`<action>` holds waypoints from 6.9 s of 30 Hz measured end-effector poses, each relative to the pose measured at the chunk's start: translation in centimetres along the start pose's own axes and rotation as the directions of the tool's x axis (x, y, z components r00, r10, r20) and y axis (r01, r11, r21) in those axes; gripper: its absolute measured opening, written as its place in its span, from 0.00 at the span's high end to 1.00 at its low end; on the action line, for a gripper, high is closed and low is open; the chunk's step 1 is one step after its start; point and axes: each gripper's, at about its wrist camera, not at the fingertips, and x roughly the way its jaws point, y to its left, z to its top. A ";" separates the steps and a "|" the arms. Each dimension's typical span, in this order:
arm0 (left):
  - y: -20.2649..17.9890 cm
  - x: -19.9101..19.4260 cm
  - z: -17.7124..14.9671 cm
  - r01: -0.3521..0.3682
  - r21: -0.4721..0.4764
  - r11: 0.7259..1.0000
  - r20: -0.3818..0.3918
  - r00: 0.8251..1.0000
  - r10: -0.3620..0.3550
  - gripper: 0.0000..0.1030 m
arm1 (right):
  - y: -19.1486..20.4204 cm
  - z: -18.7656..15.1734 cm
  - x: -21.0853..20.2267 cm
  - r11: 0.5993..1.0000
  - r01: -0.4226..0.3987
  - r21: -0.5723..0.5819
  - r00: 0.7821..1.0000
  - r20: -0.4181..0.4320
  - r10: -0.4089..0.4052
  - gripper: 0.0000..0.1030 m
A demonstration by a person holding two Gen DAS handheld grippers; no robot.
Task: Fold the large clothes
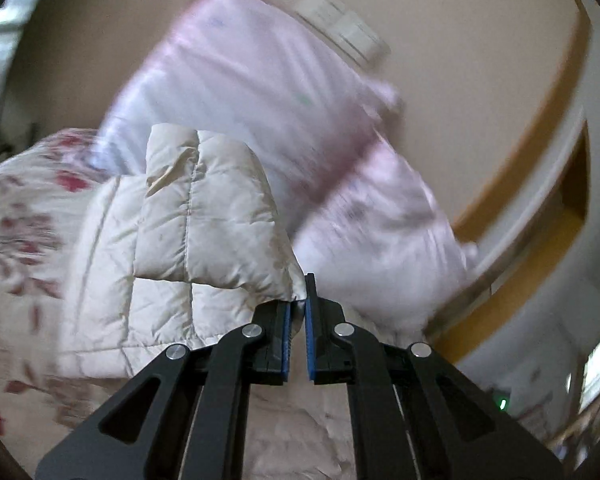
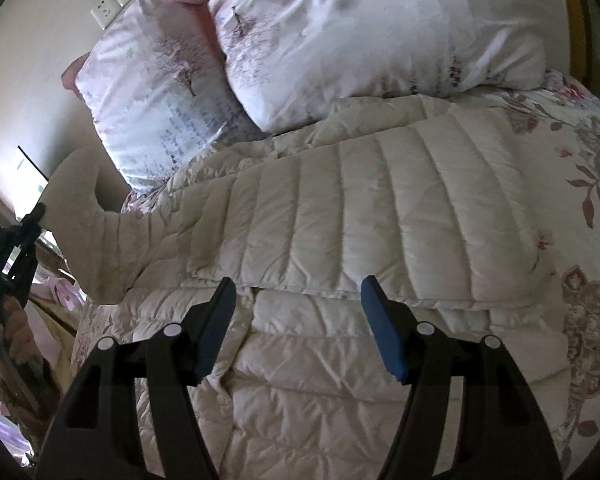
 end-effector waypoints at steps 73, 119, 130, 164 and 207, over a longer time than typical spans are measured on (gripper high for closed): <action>15.2 -8.9 -13.2 -0.062 0.035 0.997 -0.357 0.932 0.070 0.27 | -4.7 -3.1 -1.7 0.998 0.030 0.064 1.000 -0.005 -0.030 0.32; 13.9 -14.6 -18.8 0.167 -0.050 0.985 -0.471 0.866 -0.171 0.85 | -9.3 -18.7 -12.6 0.961 -0.275 -0.004 0.957 -0.093 0.274 0.85; 10.1 -13.1 -9.5 0.026 0.083 0.996 -0.189 0.982 -0.010 0.87 | -3.2 -10.1 -15.4 0.974 0.133 -0.184 0.920 0.388 -0.052 0.85; 13.3 8.4 2.7 -0.145 -0.038 0.989 -0.167 0.976 0.136 0.87 | -5.3 7.3 2.9 0.915 0.403 -0.005 0.856 0.358 -0.374 0.81; 12.0 14.5 -0.3 -0.307 0.082 0.948 -0.167 0.934 0.317 0.24 | -12.7 9.6 7.6 0.838 0.491 0.238 0.834 0.150 -0.532 0.83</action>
